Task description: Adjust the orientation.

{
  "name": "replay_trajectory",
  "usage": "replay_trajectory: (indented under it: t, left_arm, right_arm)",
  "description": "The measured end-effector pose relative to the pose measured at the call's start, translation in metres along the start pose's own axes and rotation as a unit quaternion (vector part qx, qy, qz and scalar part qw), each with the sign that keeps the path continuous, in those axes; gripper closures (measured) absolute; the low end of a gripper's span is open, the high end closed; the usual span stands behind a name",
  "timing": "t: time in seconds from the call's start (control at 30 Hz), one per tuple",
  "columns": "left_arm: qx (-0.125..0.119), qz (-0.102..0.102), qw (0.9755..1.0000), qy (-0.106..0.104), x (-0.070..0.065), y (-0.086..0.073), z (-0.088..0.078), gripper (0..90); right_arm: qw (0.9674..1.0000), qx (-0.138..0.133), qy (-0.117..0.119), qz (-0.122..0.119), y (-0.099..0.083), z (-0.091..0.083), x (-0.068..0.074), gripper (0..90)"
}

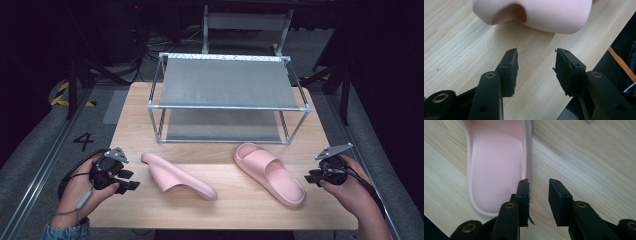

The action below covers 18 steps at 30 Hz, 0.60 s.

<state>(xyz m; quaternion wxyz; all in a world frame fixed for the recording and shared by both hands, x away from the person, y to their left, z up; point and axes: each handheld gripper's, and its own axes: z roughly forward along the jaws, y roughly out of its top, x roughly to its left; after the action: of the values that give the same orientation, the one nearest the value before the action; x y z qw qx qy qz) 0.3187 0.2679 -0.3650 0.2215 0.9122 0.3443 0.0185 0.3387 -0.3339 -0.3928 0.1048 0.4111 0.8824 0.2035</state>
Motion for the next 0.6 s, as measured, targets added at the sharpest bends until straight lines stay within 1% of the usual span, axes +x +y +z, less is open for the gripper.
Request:
replay_trajectory:
  t: [0.07, 0.17, 0.2, 0.23, 0.27, 0.3, 0.33, 0.37, 0.43, 0.47, 0.5, 0.53, 0.57, 0.6]
  left_arm:
    - [-0.002, 0.001, 1.0000, -0.004, -0.002, 0.002, 0.001, 54.1]
    - [-0.007, 0.007, 0.9999, -0.003, -0.005, 0.006, 0.000, 54.6]
    - [-0.010, 0.008, 0.9999, -0.006, -0.006, 0.007, 0.000, 56.5]
    - [-0.012, 0.008, 0.9997, -0.018, -0.007, 0.008, 0.000, 60.1]
    - [-0.015, 0.009, 0.9996, -0.024, -0.008, 0.009, 0.000, 61.2]
    - [-0.015, 0.009, 0.9996, -0.024, -0.008, 0.009, 0.000, 63.2]
    - [-0.019, 0.009, 0.9993, -0.030, -0.010, 0.011, 0.000, 63.2]
    - [-0.019, 0.010, 0.9993, -0.031, -0.010, 0.012, 0.000, 68.2]
    - [-0.019, 0.013, 0.9992, -0.034, -0.014, 0.016, -0.001, 73.7]
    - [-0.018, 0.018, 0.9991, -0.033, -0.015, 0.018, -0.001, 78.3]
    - [-0.012, 0.020, 0.9989, -0.041, -0.019, 0.020, 0.000, 81.8]
    - [-0.010, 0.026, 0.9987, -0.044, -0.021, 0.022, 0.001, 84.8]
    - [-0.010, 0.026, 0.9987, -0.044, -0.021, 0.022, 0.001, 86.8]
    - [-0.009, 0.030, 0.9985, -0.046, -0.023, 0.024, 0.002, 89.1]
  right_arm:
    - [1.0000, -0.001, 0.002, 0.004, -0.001, 0.000, 0.000, 70.6]
    - [1.0000, -0.004, 0.003, 0.006, -0.002, -0.001, -0.001, 70.6]
    - [1.0000, -0.004, 0.003, 0.005, -0.002, -0.001, -0.001, 70.6]
    - [1.0000, -0.003, 0.006, 0.005, -0.002, -0.001, 0.000, 70.6]
    - [1.0000, -0.003, 0.006, 0.004, -0.003, 0.000, 0.000, 70.5]
    - [1.0000, -0.003, 0.006, 0.004, -0.003, 0.000, 0.000, 70.5]
    - [1.0000, -0.002, 0.007, 0.005, -0.003, 0.001, 0.000, 70.4]
    - [1.0000, -0.001, 0.006, 0.005, -0.003, 0.002, 0.000, 70.5]
    - [1.0000, 0.000, 0.009, 0.005, -0.004, 0.003, 0.001, 70.5]
    - [0.9999, 0.002, 0.011, 0.005, -0.005, 0.003, 0.001, 70.5]
    - [0.9999, 0.003, 0.011, 0.006, -0.005, 0.004, 0.002, 70.4]
    - [0.9999, 0.003, 0.013, 0.005, -0.006, 0.004, 0.002, 70.1]
    - [0.9999, 0.003, 0.013, 0.005, -0.006, 0.004, 0.002, 70.1]
    - [0.9999, 0.006, 0.015, 0.002, -0.006, 0.005, 0.003, 69.7]
